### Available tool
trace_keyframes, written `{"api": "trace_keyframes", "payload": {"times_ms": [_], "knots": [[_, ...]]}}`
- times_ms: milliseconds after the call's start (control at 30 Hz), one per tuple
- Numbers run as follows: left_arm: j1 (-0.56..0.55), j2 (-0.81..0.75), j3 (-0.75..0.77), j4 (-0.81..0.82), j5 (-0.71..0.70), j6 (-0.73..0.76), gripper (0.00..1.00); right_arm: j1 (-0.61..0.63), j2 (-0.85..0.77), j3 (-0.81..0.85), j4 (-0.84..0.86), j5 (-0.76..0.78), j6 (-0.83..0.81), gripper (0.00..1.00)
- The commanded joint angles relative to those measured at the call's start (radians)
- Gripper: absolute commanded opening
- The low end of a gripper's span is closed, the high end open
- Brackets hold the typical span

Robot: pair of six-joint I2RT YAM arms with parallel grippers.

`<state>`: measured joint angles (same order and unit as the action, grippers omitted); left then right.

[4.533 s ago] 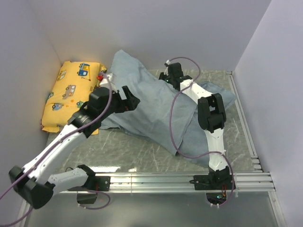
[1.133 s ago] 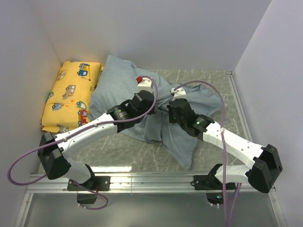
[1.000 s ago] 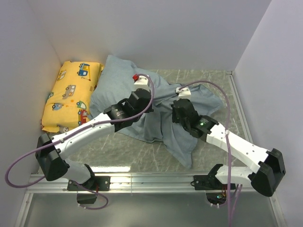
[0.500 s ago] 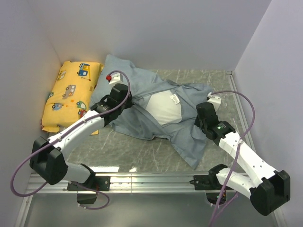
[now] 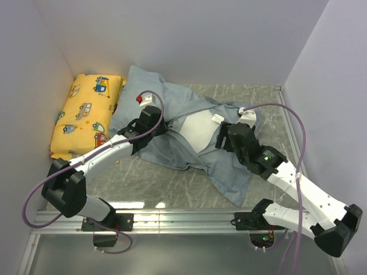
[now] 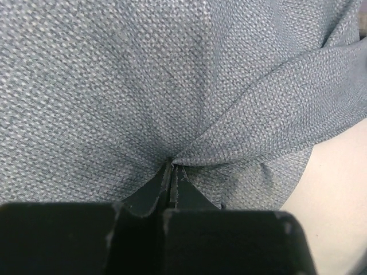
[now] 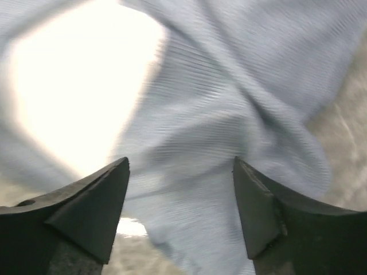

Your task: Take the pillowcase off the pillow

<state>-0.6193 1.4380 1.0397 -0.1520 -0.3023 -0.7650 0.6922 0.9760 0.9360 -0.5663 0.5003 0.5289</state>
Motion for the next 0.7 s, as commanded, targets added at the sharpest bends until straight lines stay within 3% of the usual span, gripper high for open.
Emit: {"api": "trace_keyframes", "payload": {"times_ms": [0, 167, 267, 333, 367, 400, 567, 667], "knots": [[-0.020, 0.032, 0.002, 0.003, 0.048, -0.008, 0.00, 0.061, 0.041, 0.081, -0.012, 0.069, 0.013, 0.82], [-0.020, 0.055, 0.039, -0.020, 0.031, -0.013, 0.00, 0.060, 0.177, 0.075, -0.003, 0.087, 0.005, 0.89], [-0.011, 0.070, 0.082, -0.041, 0.017, -0.008, 0.00, 0.008, 0.213, 0.029, 0.034, 0.060, -0.003, 0.83], [-0.004, 0.076, 0.118, -0.057, 0.015, -0.007, 0.01, -0.035, 0.214, -0.015, 0.048, 0.017, -0.004, 0.60], [0.013, 0.078, 0.128, -0.070, 0.012, -0.004, 0.01, -0.057, 0.205, -0.032, 0.046, 0.009, 0.000, 0.45], [0.024, 0.078, 0.134, -0.073, 0.009, -0.005, 0.01, -0.107, 0.166, -0.067, 0.043, -0.003, 0.015, 0.21], [0.199, 0.058, 0.135, -0.060, 0.127, -0.037, 0.00, -0.235, -0.060, -0.213, 0.071, -0.041, 0.060, 0.14], [0.251, 0.078, 0.163, -0.061, 0.141, -0.042, 0.01, -0.304, -0.155, -0.336, 0.149, -0.152, 0.126, 0.10]]}}
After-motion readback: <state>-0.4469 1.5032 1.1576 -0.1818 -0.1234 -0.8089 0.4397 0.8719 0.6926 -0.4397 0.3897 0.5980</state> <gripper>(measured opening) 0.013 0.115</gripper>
